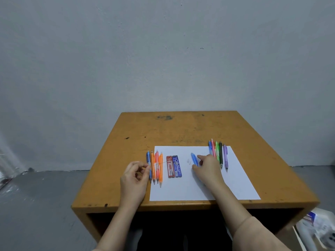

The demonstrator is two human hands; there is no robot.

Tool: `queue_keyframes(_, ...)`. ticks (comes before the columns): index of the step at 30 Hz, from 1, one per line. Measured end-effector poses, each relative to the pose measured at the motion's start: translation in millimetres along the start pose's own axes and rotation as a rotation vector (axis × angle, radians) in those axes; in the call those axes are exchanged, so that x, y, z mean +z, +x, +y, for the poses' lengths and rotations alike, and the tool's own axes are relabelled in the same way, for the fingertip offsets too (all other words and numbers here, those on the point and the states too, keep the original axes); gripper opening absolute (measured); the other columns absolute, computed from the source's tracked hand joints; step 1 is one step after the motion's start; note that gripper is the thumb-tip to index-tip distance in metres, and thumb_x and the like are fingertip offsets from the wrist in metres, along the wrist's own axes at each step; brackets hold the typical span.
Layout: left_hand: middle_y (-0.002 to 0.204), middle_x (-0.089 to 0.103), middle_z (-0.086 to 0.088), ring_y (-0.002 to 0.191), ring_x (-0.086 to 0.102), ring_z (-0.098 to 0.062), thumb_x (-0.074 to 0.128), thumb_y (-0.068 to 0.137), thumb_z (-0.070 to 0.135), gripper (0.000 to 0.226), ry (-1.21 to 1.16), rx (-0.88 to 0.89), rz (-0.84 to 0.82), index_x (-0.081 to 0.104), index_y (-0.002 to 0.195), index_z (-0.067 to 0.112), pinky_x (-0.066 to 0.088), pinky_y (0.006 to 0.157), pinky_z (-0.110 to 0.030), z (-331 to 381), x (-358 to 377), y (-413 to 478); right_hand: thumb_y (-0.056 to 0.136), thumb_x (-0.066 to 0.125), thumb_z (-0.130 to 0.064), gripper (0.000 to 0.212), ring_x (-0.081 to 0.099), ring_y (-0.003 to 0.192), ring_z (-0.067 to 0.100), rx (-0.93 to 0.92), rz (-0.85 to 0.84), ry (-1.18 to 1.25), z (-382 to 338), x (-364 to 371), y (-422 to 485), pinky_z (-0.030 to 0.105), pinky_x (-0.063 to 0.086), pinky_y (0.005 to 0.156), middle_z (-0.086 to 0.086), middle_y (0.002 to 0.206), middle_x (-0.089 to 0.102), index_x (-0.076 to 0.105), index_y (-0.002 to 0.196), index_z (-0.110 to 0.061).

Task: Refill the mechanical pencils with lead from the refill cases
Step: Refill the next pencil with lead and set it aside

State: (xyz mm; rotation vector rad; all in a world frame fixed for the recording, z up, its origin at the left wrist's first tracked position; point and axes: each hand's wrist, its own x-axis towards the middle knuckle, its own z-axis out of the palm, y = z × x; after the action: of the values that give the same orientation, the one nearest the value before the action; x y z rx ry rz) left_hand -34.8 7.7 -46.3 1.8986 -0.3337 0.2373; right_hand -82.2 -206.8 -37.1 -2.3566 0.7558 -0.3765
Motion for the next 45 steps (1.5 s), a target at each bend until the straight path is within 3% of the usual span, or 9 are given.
queue_keyframes(6,0.094,0.057,0.013,0.085,0.052,0.009,0.066,0.087,0.017,0.004,0.013,-0.009,-0.002,0.065,0.09,0.019,0.045,0.059,-0.005,0.5,0.4,0.9,0.089,0.059,-0.008,0.04,0.057,0.082,0.012,0.033,0.035,0.065,-2.2,-1.1,-0.6,0.02,0.044,0.071,0.008,0.113,0.067,0.056,0.129,-0.006)
queue_keyframes(11,0.094,0.058,0.012,0.084,0.053,0.01,0.066,0.086,0.017,0.006,0.01,-0.003,0.0,0.064,0.087,0.022,0.046,0.059,-0.006,-2.4,0.4,1.2,0.088,0.06,-0.008,0.041,0.051,0.065,0.008,0.035,0.049,0.203,0.0,-4.2,-0.1,0.012,0.039,0.059,0.0,0.084,0.061,0.058,0.129,-0.011)
queue_keyframes(14,0.094,0.058,0.012,0.083,0.053,0.011,0.067,0.086,0.017,0.005,0.014,0.001,0.008,0.065,0.087,0.022,0.045,0.057,-0.005,-3.5,0.6,1.7,0.088,0.061,-0.011,0.039,0.05,0.067,0.006,-0.018,0.052,0.219,-1.4,-8.0,-0.3,0.009,0.035,0.055,0.001,0.091,0.059,0.06,0.127,-0.014)
queue_keyframes(20,0.094,0.058,0.012,0.084,0.053,0.01,0.067,0.086,0.018,0.005,0.02,0.005,0.012,0.065,0.087,0.022,0.046,0.058,-0.006,-4.0,1.1,1.8,0.087,0.061,-0.01,0.031,0.051,0.071,0.009,-0.063,0.044,0.337,-7.4,-12.8,-5.4,0.015,0.037,0.057,0.001,0.088,0.061,0.068,0.116,-0.017)
queue_keyframes(26,0.093,0.058,0.011,0.082,0.053,0.011,0.066,0.086,0.014,0.007,0.001,0.025,0.019,0.065,0.087,0.02,0.046,0.058,-0.005,-1.1,0.3,0.1,0.088,0.066,-0.032,0.021,0.05,0.066,0.009,-0.116,0.07,0.371,-9.7,-15.5,-8.7,0.02,0.039,0.059,-0.005,0.083,0.061,0.07,0.107,-0.028)
queue_keyframes(29,0.094,0.059,0.011,0.084,0.053,0.008,0.066,0.086,0.012,0.007,-0.007,0.05,0.002,0.065,0.087,0.02,0.046,0.06,-0.007,-1.3,0.2,0.5,0.09,0.061,-0.038,0.023,0.05,0.065,0.009,-0.182,0.019,0.313,-12.0,-18.5,-11.0,0.019,0.038,0.059,-0.007,0.079,0.056,0.066,0.112,-0.035)
queue_keyframes(35,0.098,0.059,0.01,0.09,0.054,0.007,0.064,0.087,0.012,0.005,-0.022,0.095,-0.022,0.066,0.091,0.015,0.046,0.061,-0.007,-1.9,-0.4,-0.4,0.092,0.055,-0.042,0.027,0.049,0.077,0.006,-0.263,-0.143,0.067,-19.2,-24.7,-14.0,0.019,0.037,0.058,-0.009,0.094,0.052,0.062,0.119,-0.041)
queue_keyframes(40,0.098,0.06,0.011,0.091,0.054,0.006,0.065,0.086,0.012,0.006,-0.032,0.114,-0.036,0.066,0.09,0.016,0.047,0.061,-0.008,-1.7,-0.6,-1.3,0.092,0.058,-0.034,0.022,0.054,0.089,0.006,-0.303,-0.213,0.073,-19.1,-25.0,-15.3,0.03,0.05,0.07,-0.01,0.11,0.06,0.065,0.114,-0.036)
queue_keyframes(45,0.098,0.06,0.011,0.091,0.055,0.004,0.065,0.086,0.011,0.009,-0.046,0.119,-0.052,0.065,0.089,0.019,0.047,0.062,-0.008,-1.2,-1.7,-1.7,0.092,0.058,-0.038,0.018,0.058,0.083,0.005,-0.303,-0.25,0.058,-18.5,-22.0,-18.7,0.033,0.053,0.07,-0.012,0.102,0.066,0.063,0.108,-0.042)
